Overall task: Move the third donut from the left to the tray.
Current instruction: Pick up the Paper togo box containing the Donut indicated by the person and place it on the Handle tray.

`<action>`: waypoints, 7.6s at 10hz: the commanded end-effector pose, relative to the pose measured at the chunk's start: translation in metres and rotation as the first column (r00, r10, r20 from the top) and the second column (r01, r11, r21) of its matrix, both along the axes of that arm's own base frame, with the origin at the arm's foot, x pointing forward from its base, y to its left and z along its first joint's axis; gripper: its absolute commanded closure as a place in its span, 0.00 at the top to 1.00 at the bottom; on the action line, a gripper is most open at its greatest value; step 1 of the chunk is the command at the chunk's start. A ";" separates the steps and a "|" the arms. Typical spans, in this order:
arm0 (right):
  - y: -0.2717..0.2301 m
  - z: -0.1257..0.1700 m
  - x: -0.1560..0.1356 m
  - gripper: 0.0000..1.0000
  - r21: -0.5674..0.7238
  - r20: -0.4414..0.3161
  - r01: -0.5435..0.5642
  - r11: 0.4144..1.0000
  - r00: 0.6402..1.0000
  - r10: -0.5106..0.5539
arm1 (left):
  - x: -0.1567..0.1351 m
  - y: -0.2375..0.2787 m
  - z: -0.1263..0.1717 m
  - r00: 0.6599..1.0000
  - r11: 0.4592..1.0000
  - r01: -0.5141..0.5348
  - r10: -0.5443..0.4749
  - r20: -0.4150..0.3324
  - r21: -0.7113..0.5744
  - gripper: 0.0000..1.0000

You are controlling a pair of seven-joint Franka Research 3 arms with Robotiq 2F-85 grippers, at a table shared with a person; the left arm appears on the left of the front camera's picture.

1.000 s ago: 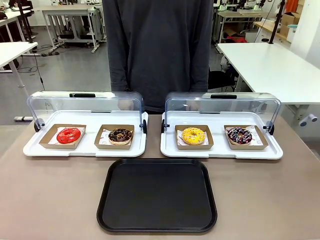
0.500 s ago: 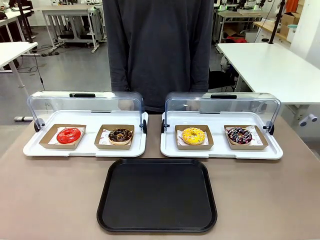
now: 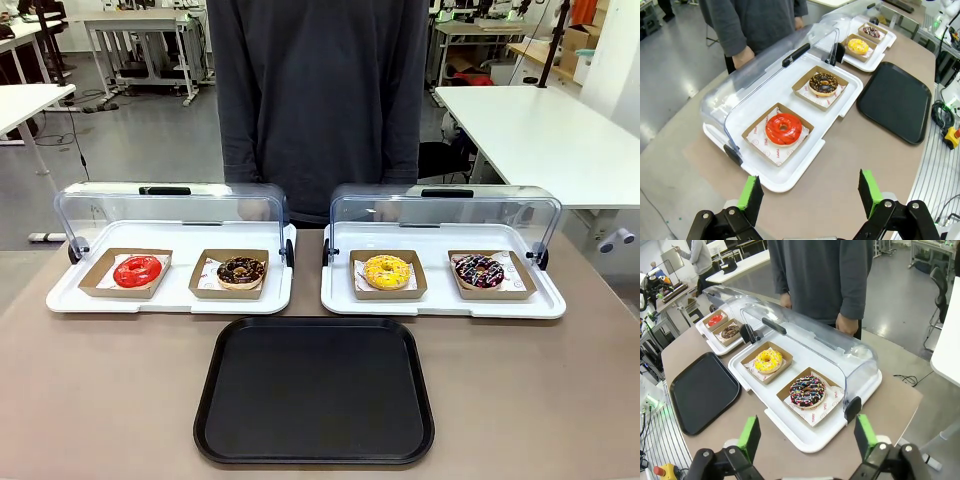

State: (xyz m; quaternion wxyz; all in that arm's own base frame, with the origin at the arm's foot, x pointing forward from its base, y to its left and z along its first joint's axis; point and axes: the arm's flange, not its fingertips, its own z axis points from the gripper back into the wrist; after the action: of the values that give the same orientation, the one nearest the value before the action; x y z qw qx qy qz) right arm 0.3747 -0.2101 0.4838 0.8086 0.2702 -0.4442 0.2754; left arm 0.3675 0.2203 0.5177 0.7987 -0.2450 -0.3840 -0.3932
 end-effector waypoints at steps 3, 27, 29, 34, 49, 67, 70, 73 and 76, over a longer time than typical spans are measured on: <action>0.001 0.000 0.001 1.00 0.012 0.019 0.000 1.000 1.000 0.000 | 0.000 -0.001 0.001 1.000 1.000 0.005 -0.005 0.002 -0.007 1.00; 0.001 0.000 0.001 1.00 0.012 0.019 0.000 1.000 1.000 0.000 | 0.000 -0.001 0.001 1.000 1.000 0.005 -0.005 0.002 -0.007 1.00; 0.001 0.000 0.001 1.00 0.012 0.019 0.000 1.000 1.000 0.000 | 0.000 -0.001 0.001 1.000 1.000 0.005 -0.005 0.002 -0.007 1.00; 0.000 0.000 0.000 1.00 0.001 -0.001 0.000 1.000 1.000 0.000 | 0.000 -0.001 0.001 1.000 1.000 0.005 -0.005 0.002 -0.007 1.00; 0.346 -0.028 0.035 1.00 -0.777 -0.154 -0.371 0.508 0.896 0.417 | 0.000 -0.001 0.001 1.000 1.000 0.005 -0.005 0.002 -0.007 1.00; 0.402 -0.120 0.086 1.00 -0.831 -0.274 -0.456 0.318 0.834 0.479 | 0.000 -0.001 0.001 1.000 1.000 0.005 -0.005 0.002 -0.007 1.00; 0.406 -0.139 0.095 1.00 -0.838 -0.278 -0.456 0.301 0.830 0.483 | 0.000 -0.001 0.001 1.000 1.000 0.005 -0.005 0.002 -0.007 1.00; 0.407 -0.150 0.106 1.00 -0.841 -0.271 -0.450 0.300 0.831 0.486 | 0.000 -0.001 0.001 1.000 1.000 0.005 -0.005 0.002 -0.007 1.00; 0.405 -0.154 0.114 1.00 -0.844 -0.261 -0.440 0.306 0.837 0.482 | 0.000 -0.001 0.001 1.000 1.000 0.005 -0.005 0.002 -0.007 1.00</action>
State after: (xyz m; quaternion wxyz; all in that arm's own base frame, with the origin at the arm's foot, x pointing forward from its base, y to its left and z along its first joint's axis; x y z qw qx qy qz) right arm 0.4836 0.1901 0.3293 0.6976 -0.0640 -0.1507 0.6975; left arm 0.3686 0.2207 0.5164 0.8001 -0.2459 -0.3810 -0.3928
